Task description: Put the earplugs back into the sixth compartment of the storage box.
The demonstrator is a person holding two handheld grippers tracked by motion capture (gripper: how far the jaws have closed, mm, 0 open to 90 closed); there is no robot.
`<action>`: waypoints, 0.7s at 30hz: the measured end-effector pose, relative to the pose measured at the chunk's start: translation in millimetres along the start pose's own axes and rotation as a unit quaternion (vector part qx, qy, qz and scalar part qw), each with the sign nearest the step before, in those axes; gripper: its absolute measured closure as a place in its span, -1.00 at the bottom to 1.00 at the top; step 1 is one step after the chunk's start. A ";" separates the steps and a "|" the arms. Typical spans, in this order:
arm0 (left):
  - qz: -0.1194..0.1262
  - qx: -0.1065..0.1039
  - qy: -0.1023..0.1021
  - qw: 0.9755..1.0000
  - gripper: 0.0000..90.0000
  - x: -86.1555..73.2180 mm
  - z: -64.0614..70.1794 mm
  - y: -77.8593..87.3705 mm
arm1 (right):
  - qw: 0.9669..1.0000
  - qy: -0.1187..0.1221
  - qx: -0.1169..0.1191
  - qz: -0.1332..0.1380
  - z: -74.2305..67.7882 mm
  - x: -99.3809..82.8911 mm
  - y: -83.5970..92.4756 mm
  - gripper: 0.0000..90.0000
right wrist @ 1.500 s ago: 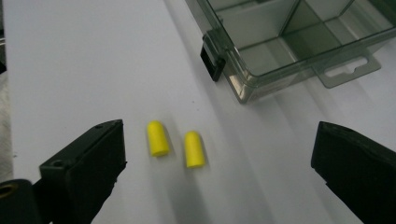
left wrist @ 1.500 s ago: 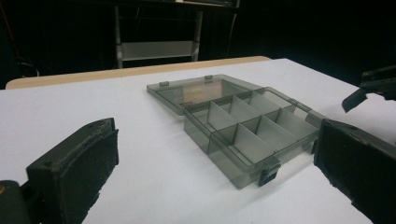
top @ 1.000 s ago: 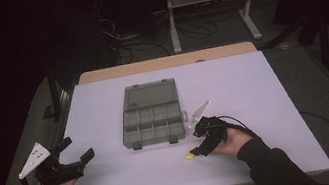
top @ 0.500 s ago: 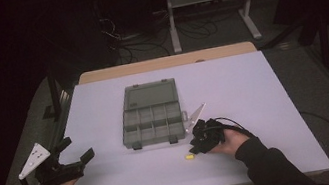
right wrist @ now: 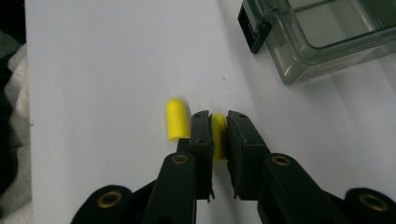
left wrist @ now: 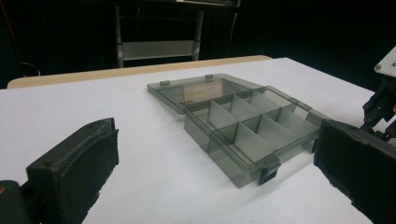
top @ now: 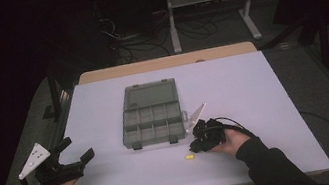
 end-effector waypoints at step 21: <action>0.000 0.000 0.001 1.000 -1.00 -0.3 -0.1 -0.3 | 0.999 0.015 -0.008 0.031 -3.5 32.3 41.4 0.76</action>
Point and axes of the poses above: each handheld gripper's, and its own axes: y roughly backward along the jaws, x roughly out of its top, z roughly to its right, the point moved 2 cm from there along -y, roughly forward along the jaws, and after that the axes turned 6 degrees about -y, right-handed, at the moved point
